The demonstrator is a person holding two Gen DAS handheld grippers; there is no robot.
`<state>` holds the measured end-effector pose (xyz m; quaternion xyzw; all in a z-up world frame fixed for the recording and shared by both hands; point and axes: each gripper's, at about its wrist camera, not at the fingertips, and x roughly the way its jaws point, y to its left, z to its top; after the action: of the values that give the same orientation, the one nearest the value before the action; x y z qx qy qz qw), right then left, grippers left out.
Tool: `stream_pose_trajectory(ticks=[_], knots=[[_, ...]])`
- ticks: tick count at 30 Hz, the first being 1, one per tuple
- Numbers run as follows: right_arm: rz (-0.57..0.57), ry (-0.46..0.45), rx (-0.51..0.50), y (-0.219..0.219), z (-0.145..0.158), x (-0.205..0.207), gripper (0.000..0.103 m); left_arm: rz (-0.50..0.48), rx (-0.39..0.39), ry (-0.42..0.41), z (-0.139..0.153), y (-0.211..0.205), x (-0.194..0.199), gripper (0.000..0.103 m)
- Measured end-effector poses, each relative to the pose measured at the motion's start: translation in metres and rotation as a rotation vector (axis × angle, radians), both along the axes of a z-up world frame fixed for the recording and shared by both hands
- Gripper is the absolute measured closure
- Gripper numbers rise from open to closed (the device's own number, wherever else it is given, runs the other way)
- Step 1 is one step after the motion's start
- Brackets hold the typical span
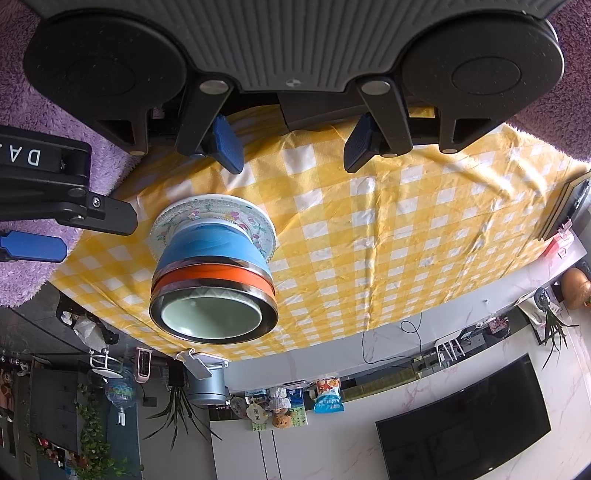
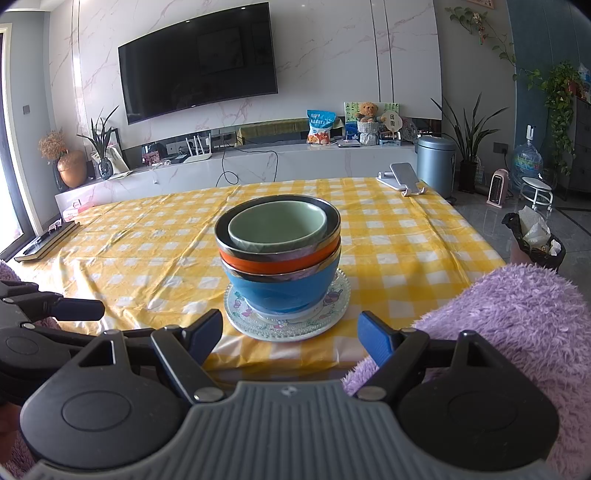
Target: Organize plates and bowls
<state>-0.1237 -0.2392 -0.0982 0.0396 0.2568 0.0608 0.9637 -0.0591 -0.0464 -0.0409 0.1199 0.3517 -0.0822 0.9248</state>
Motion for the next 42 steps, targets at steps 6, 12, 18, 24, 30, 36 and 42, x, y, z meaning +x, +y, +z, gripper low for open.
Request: stream_pose_trajectory(ticks=[6,12,18,24,30,36,42], knots=[[0.001,0.001,-0.001,0.0004,-0.0009,0.0003,0.024,0.000,0.000,-0.001,0.0005,-0.0001,-0.0001,0.029],[0.001,0.002,-0.001,0.0005,-0.0007,0.0004,0.023,-0.001,0.001,-0.001,0.0015,-0.0005,0.0001,0.029],[0.001,0.002,-0.002,0.0008,-0.0007,0.0003,0.023,-0.002,0.001,-0.002,0.0027,-0.0003,0.0002,0.029],[0.001,0.002,-0.001,0.0006,-0.0004,0.0003,0.023,-0.008,0.001,-0.003,0.0037,-0.0007,0.0000,0.029],[0.001,0.002,-0.001,0.0006,-0.0001,0.0003,0.023,-0.014,-0.001,-0.008,0.0037,-0.0007,-0.0003,0.029],[0.001,0.002,-0.001,0.0006,0.0001,0.0003,0.023,-0.013,-0.003,-0.013,0.0035,-0.0006,-0.0011,0.029],[0.001,0.003,-0.002,0.0009,0.0001,0.0003,0.023,-0.015,-0.004,-0.014,0.0037,-0.0006,-0.0015,0.029]])
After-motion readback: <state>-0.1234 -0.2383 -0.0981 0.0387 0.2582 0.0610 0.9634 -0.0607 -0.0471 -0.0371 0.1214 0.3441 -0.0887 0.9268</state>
